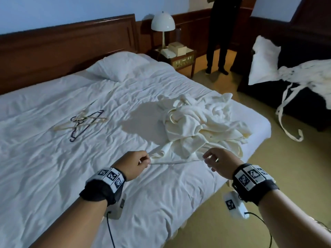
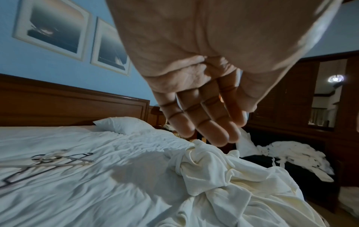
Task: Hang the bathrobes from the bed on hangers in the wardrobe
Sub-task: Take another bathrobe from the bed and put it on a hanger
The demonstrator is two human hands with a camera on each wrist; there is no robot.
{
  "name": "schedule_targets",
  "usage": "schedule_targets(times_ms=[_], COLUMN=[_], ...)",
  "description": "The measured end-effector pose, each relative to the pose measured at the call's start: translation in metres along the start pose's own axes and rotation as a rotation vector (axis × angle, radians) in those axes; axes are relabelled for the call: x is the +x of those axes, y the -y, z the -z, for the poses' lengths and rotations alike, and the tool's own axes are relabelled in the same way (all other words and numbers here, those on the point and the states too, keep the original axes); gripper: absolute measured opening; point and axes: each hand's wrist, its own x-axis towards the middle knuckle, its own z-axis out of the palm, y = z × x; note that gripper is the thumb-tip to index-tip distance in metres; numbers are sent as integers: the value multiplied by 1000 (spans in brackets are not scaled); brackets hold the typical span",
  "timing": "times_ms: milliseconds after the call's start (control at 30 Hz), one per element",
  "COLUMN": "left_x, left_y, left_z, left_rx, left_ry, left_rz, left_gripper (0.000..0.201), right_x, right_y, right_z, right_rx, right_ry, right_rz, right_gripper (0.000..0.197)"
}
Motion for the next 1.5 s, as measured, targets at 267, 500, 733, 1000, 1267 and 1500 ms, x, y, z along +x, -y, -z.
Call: schedule_targets(times_ms=[267,500,733,1000,1267,1500], left_x=[140,231,265,297,365,322], left_y=[6,10,40,23,-24,-32], left_z=[9,0,3,-35,-90,-92], left_rx=[71,41,29,37,284,-220], left_ry=[100,32,-46,-45,79,-58], left_rz=[20,131,329,293,-155,95], left_gripper=[11,8,11,58,28,36], right_x=[114,300,472,480,369,306], right_y=[-38,-88,-104,-72,-87,-44], right_z=[13,21,13,19,37,50], right_rx=[35,-32,-399,-307,-42,94], right_ry=[100,136,61,391,476,339], right_rz=[-83,-92,-82,370,547,418], right_gripper=[5,22,100,35,39,21])
